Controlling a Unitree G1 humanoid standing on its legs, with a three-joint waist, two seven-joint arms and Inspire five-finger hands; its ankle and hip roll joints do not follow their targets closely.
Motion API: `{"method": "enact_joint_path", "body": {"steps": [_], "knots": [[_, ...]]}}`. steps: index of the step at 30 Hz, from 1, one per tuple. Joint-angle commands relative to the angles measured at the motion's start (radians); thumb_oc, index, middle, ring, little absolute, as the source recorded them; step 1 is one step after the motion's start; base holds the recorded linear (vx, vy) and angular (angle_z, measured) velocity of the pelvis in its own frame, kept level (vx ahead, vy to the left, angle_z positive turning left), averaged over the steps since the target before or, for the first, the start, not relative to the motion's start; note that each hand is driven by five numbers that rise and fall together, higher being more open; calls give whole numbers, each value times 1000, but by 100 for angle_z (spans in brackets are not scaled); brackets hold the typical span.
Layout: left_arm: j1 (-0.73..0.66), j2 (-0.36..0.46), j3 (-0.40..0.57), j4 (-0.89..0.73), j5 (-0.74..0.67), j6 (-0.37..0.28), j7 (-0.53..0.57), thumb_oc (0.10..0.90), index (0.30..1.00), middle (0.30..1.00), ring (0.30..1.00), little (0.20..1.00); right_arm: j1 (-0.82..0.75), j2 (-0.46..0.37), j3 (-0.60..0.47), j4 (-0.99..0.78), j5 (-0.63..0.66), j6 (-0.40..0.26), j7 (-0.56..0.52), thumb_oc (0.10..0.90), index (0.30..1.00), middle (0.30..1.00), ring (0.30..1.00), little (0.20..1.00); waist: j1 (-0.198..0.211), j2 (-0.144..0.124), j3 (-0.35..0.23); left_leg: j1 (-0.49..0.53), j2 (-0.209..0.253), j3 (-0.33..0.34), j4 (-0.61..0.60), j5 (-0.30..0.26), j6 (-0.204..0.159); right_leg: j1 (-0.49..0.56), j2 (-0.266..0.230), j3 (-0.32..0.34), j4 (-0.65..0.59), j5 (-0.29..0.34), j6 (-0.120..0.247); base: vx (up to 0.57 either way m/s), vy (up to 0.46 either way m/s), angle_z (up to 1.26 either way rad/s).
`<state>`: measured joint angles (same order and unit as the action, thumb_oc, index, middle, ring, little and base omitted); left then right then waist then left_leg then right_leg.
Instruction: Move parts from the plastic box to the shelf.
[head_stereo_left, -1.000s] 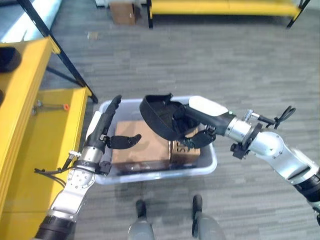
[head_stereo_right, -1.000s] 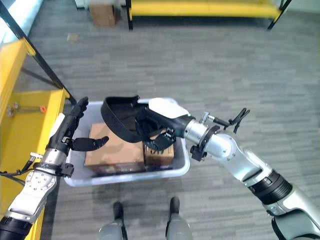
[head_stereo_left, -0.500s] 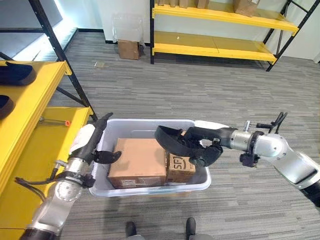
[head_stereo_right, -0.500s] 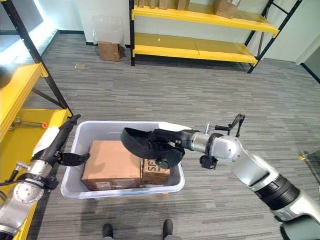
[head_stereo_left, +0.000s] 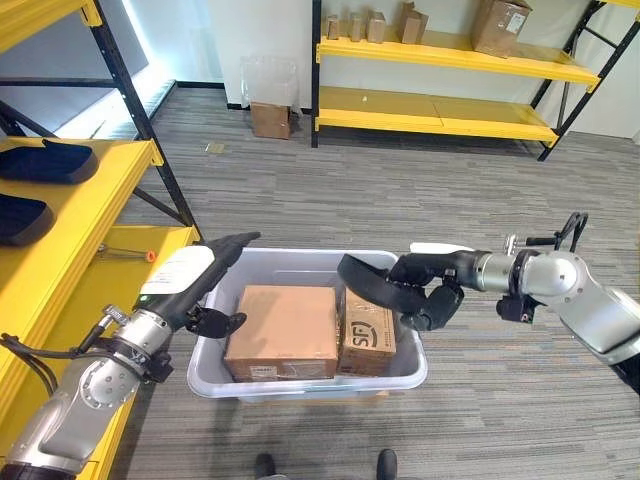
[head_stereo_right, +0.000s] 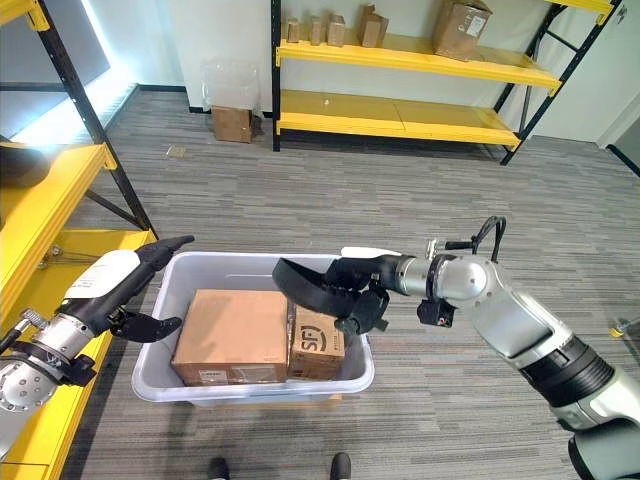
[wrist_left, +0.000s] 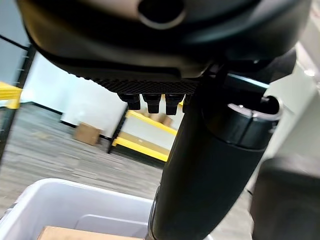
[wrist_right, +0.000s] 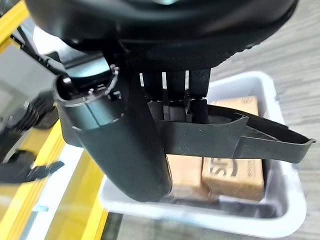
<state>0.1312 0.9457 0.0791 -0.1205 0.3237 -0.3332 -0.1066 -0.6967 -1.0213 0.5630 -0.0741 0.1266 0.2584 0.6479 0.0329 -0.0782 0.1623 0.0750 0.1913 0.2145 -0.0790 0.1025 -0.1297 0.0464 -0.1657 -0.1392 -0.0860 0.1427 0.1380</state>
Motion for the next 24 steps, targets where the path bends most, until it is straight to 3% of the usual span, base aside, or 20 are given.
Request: {"method": "enact_joint_path", "body": {"steps": [1, 7, 9, 13, 24], "knots": [[-139, 109, -30, -61, -36, -141, -12, 900, 1000, 1000, 1000, 1000, -181, 10, 25, 52, -44, -105, -30, 400, 300, 300, 300, 300, 13, 6, -105, 41, 44, 43, -8, -34, -3, 23, -79, -62, -1, -7, 88, 0, 0, 0], [-296, 115, -133, -85, -107, -159, -111, 900, 1000, 1000, 1000, 1000, -219, 86, 74, 36, -97, -113, 16, 400, 300, 300, 300, 300, -7, 16, -115, 46, 37, 46, -8, -40, 1, 23, -82, -50, -1, -5, 92, 3, 4, 0], [-360, 90, -193, -92, -117, -142, -155, 900, 1000, 1000, 1000, 1000, -225, 134, 99, 18, -142, -87, 34, 400, 300, 300, 300, 300, -14, 19, -118, 48, 33, 46, -8, -45, 4, 24, -82, -43, -1, -6, 91, 0, 0, 0], [-422, 72, -272, -99, -168, -90, -234, 900, 1000, 1000, 1000, 1000, -247, 175, 145, 24, -183, -109, 39, 400, 300, 300, 300, 300, -16, 20, -119, 49, 33, 48, -8, -48, 2, 24, -81, -36, -1, -8, 89, 0, 0, 0], [-566, -41, -433, -9, -110, -22, -197, 900, 1000, 1000, 1000, 1000, -309, 291, 268, -11, -186, -53, 33, 400, 300, 300, 300, 300, -34, 18, -124, 58, 35, 63, -8, -56, 3, 25, -77, -19, -1, -14, 83, 0, 1, -2]]}}
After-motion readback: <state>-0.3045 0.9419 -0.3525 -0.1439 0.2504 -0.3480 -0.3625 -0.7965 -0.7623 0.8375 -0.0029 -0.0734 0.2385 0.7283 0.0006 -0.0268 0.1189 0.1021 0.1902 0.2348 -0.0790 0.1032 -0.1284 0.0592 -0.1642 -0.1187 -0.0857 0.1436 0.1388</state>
